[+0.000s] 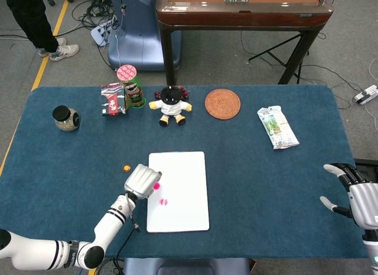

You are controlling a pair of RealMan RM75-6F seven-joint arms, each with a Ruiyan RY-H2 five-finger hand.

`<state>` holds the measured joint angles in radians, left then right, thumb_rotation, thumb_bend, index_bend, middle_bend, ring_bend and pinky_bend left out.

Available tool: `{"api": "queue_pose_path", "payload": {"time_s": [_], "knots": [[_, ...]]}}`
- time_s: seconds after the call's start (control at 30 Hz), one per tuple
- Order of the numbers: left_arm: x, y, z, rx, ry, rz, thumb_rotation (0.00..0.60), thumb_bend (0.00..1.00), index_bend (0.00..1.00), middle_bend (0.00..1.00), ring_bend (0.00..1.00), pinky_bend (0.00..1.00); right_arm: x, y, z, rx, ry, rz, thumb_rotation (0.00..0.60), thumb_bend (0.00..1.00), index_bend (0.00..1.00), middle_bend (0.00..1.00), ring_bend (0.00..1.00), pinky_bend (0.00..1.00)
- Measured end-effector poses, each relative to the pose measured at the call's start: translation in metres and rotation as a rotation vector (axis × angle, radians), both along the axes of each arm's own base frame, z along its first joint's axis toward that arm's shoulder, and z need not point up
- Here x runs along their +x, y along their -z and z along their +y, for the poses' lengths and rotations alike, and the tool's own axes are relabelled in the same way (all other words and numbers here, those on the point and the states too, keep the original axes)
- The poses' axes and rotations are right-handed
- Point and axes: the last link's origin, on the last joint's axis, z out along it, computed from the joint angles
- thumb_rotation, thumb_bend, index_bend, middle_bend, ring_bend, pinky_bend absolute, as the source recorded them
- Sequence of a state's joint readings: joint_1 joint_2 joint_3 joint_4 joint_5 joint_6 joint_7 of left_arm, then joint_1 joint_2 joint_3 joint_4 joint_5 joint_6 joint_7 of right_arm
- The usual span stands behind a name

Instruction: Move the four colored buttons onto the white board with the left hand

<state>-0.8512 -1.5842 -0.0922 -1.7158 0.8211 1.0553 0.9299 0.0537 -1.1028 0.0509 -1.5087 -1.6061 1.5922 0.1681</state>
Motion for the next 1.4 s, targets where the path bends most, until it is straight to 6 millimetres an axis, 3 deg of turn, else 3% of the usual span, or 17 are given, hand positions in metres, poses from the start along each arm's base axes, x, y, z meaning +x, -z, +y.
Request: {"api": "queue_pose_path", "payload": {"time_s": [0.47,0.7,0.8,0.97,1.23,1.4], "knots": [[0.001,0.008,0.0,-0.015,-0.016,0.008,0.6,0.32,0.5,1.0,1.0,1.0,0.0,0.0,0.0,0.002,0.001,-0.001,0.6,0.0,0.25,0.26,0.2,0.35],[0.003,0.011,-0.002,-0.017,-0.006,0.011,0.6,0.32,0.29,1.0,1.0,1.0,0.0,0.0,0.0,0.002,-0.001,-0.001,0.6,0.0,0.25,0.26,0.2,0.35],[0.002,0.009,-0.001,-0.008,-0.01,0.012,0.6,0.32,0.25,1.0,1.0,1.0,0.0,-0.001,0.0,0.001,0.0,-0.003,0.6,0.0,0.25,0.26,0.2,0.35],[-0.007,0.004,0.001,0.014,-0.023,0.023,0.6,0.32,0.27,1.0,1.0,1.0,0.0,0.0,0.0,0.002,0.0,-0.002,0.6,0.0,0.25,0.26,0.2,0.35],[-0.033,-0.006,0.006,0.038,-0.065,0.043,0.6,0.32,0.43,1.0,1.0,1.0,0.0,0.002,-0.001,0.008,0.002,0.005,0.6,0.0,0.25,0.26,0.2,0.35],[-0.047,-0.01,0.009,0.047,-0.072,0.052,0.6,0.32,0.46,1.0,1.0,1.0,0.001,0.003,-0.002,0.01,0.005,0.009,0.6,0.0,0.25,0.26,0.2,0.35]]}}
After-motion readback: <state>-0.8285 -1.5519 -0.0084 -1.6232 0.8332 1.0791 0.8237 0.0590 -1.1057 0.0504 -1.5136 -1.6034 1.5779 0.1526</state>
